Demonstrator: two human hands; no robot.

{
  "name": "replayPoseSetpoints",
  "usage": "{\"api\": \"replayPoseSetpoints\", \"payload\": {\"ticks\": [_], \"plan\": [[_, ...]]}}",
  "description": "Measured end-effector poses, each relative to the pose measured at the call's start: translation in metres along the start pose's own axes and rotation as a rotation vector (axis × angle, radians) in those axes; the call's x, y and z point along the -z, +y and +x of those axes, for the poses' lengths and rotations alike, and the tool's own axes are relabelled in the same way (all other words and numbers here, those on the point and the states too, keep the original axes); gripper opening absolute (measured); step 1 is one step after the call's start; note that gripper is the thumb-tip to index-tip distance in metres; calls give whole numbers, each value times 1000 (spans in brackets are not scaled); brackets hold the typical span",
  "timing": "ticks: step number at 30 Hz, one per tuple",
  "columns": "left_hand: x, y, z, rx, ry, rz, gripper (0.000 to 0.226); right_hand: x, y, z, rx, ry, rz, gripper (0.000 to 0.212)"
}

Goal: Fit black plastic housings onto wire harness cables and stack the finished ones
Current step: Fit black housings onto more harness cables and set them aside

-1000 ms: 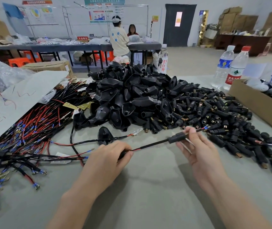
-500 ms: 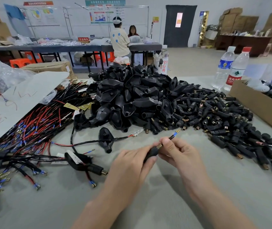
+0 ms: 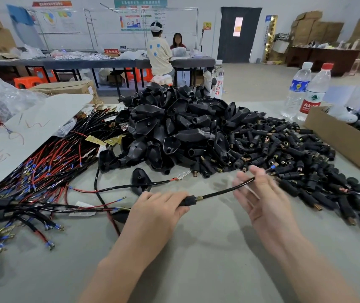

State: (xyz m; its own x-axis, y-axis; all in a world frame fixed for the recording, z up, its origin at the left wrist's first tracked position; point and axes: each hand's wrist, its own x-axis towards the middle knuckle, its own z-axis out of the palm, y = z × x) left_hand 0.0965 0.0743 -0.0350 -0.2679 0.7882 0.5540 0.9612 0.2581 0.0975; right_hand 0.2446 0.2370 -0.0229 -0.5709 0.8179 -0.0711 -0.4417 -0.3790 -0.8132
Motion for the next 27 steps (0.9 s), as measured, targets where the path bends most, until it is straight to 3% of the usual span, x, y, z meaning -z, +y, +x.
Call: {"api": "replayPoseSetpoints", "payload": {"ticks": [2, 4, 7, 10, 13, 16, 21, 27], "plan": [[-1, 5, 0, 24, 10, -32, 26, -8, 18, -7, -108, -126, -130, 30], [-3, 9, 2, 26, 18, -59, 29, -16, 34, -14, -160, -205, -281, 19], [0, 3, 1, 51, -7, -73, 41, -20, 39, -13, -134, -163, -323, 13], [6, -17, -2, 155, -152, -39, 61, -14, 32, -6, -97, -78, -253, 13], [5, -31, -7, 141, -233, -68, 53, -13, 31, -4, -111, -50, -179, 16], [8, -29, -6, 130, -182, -152, 32, -15, 29, -3, -130, -45, -120, 21], [10, -21, -5, 102, -132, -230, 34, -13, 25, -4, -173, -108, -59, 24], [6, -20, -2, 29, 24, -93, 32, -15, 28, -3, -151, -103, -87, 30]]}}
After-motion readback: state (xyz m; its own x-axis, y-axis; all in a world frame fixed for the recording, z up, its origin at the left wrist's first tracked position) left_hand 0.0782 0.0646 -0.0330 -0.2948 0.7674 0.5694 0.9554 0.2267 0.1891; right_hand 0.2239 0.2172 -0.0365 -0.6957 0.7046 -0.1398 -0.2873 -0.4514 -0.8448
